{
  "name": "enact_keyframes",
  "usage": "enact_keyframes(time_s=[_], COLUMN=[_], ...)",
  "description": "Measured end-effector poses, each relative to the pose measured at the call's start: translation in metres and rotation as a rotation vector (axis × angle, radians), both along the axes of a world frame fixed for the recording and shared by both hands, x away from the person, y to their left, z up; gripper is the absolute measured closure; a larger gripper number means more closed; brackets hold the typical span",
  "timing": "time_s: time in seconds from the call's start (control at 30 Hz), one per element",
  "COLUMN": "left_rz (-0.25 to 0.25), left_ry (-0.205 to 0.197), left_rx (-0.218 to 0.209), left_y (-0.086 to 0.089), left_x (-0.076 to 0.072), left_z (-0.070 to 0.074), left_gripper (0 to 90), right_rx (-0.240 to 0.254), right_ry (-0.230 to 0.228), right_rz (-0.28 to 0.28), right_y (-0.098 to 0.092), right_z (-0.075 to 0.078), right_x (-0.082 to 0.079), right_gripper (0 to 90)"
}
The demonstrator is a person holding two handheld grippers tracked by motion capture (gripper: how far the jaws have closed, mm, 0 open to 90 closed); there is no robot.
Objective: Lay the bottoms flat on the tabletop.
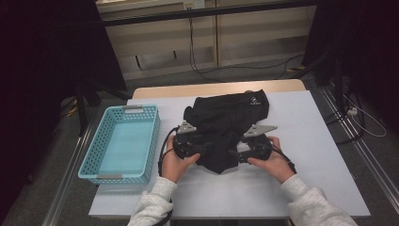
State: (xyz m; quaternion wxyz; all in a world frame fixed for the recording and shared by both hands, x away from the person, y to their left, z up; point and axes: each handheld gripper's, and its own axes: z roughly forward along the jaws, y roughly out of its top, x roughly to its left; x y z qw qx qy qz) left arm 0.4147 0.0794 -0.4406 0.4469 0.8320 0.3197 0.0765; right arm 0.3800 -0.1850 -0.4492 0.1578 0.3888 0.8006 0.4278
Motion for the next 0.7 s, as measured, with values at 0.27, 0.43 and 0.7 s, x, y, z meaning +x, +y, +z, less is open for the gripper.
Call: enact_keyframes(time_s=[0.27,0.43,0.7], left_rz=[-0.111,-0.127,-0.099], left_ry=[-0.032,-0.091,-0.021], left_rx=[0.135,0.214,0.178], left_y=[-0.02,-0.024,-0.025], left_x=[-0.015,-0.019,-0.014], left_z=[-0.018,-0.022,-0.016], left_gripper=[15.0,22.0,79.1], right_rx=[-0.021,-0.026,-0.067], right_ry=[0.015,0.011,0.017], right_rz=[-0.147,-0.183,-0.191], right_y=[-0.039,-0.044,-0.031], right_z=[-0.004,-0.008,-0.015], right_x=[0.008,0.01,0.022], right_gripper=[27.9,33.7,46.9])
